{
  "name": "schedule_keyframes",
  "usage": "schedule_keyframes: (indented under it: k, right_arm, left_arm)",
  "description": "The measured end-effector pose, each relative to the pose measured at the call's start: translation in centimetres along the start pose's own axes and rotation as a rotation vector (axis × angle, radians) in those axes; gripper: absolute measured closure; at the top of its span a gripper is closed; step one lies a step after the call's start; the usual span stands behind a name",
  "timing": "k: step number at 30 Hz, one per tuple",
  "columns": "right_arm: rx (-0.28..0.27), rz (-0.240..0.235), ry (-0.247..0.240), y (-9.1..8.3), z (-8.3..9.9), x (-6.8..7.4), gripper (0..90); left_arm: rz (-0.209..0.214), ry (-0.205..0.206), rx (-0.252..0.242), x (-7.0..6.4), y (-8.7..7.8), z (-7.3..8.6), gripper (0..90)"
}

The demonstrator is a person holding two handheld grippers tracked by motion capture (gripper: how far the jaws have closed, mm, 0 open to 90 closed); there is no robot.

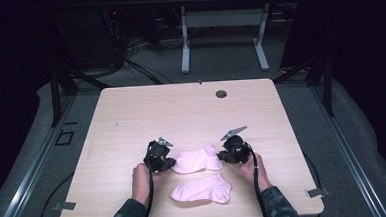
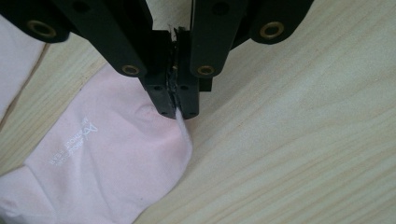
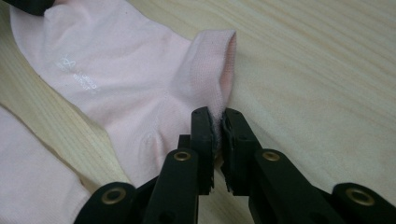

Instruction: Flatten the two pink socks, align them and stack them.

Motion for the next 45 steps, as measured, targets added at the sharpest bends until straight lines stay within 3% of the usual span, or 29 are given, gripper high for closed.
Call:
schedule_keyframes:
  k: [11,25,35,39,45]
  right_arm:
    - [-0.029,-0.001,-0.02,-1.3,-0.8,0.3,84.3]
    - [-0.076,-0.029,-0.021,-5.4,-1.6,1.2,84.0]
    - [-0.06,-0.07,-0.026,-8.5,-1.3,3.2,83.8]
    - [-0.048,-0.077,-0.026,-9.3,-0.7,3.8,83.7]
    - [-0.016,-0.1,-0.018,-9.5,0.8,4.4,83.6]
  left_arm:
    - [0.011,-0.009,-0.041,0.0,-1.8,-0.4,88.6]
    - [0.061,-0.014,-0.093,-1.2,-5.4,-0.8,88.5]
    - [0.105,-0.028,-0.107,-2.2,-7.4,0.1,88.5]
    - [0.138,-0.036,-0.114,-2.9,-8.1,0.6,88.5]
    - [0.146,-0.031,-0.099,-3.9,-8.1,2.0,88.5]
Point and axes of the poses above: each handheld gripper's, and its own axes: y roughly forward along the jaws, z roughly out of its underside, x roughly to its left, the point moved 2 cm from there along y, roughly forward along the jaws, and after that the axes turned 6 degrees about -x, right-handed, at the moved point
